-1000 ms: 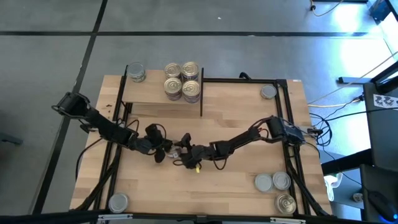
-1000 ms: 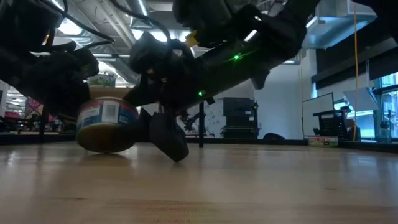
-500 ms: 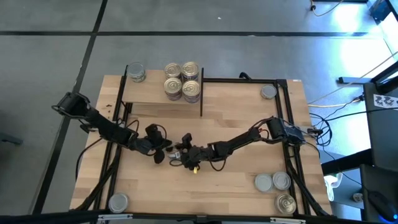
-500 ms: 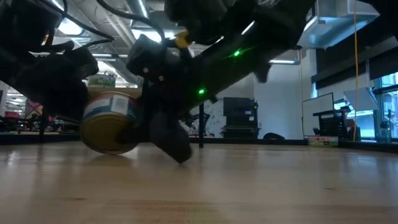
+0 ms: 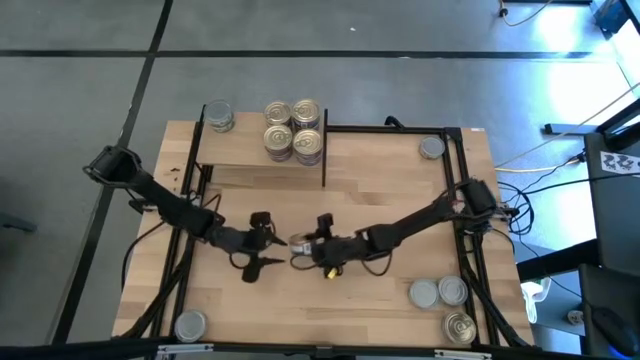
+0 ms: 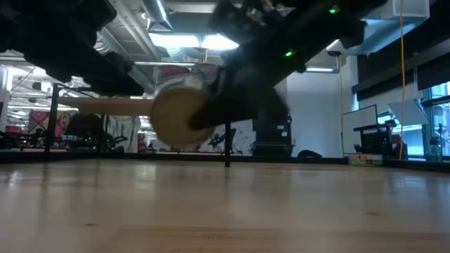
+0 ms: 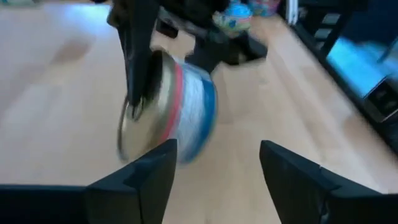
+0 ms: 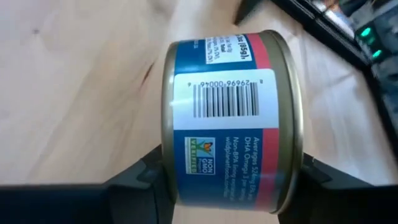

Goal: Stack canned seafood by type on shelf
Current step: Put the blue tuna can on the shelf

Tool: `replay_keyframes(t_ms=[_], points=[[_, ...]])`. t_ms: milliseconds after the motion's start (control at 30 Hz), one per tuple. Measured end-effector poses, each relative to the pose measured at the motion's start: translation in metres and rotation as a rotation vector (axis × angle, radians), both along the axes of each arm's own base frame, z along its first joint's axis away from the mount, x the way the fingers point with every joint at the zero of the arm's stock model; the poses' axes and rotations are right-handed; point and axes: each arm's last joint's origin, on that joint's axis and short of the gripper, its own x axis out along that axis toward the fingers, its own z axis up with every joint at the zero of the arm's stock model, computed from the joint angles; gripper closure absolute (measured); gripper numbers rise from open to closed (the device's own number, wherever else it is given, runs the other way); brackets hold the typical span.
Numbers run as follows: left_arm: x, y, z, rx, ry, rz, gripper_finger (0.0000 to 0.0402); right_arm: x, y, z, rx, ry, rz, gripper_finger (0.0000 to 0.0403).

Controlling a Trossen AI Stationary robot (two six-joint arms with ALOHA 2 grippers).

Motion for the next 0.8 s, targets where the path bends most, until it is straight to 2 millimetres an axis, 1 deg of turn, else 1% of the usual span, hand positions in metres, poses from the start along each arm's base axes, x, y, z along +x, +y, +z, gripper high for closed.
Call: replay_keyframes(t_ms=[133, 233, 333, 567, 667, 800], points=[[0.005, -0.002, 0.008, 0.146, -0.031, 0.015, 0.0169, -0.016, -0.004, 0.004, 0.146, -0.060, -0.005, 0.0211], [0.008, -0.002, 0.012, 0.222, -0.054, 0.024, 0.0169, -0.020, -0.003, 0.003, 0.217, -0.111, 0.017, 0.0211], [0.010, 0.001, 0.015, 0.227, -0.067, 0.061, 0.0169, -0.021, 0.003, 0.003, 0.233, -0.120, 0.043, 0.0211], [0.012, 0.002, 0.017, 0.191, -0.085, 0.082, 0.0169, -0.017, 0.002, 0.011, 0.250, -0.209, 0.027, 0.0211], [0.011, 0.002, 0.016, 0.190, -0.088, 0.080, 0.0169, -0.016, 0.000, 0.009, 0.249, -0.220, -0.013, 0.0211], [0.012, 0.002, 0.017, 0.186, -0.096, 0.081, 0.0169, -0.015, 0.000, 0.011, 0.246, -0.239, -0.025, 0.0211]])
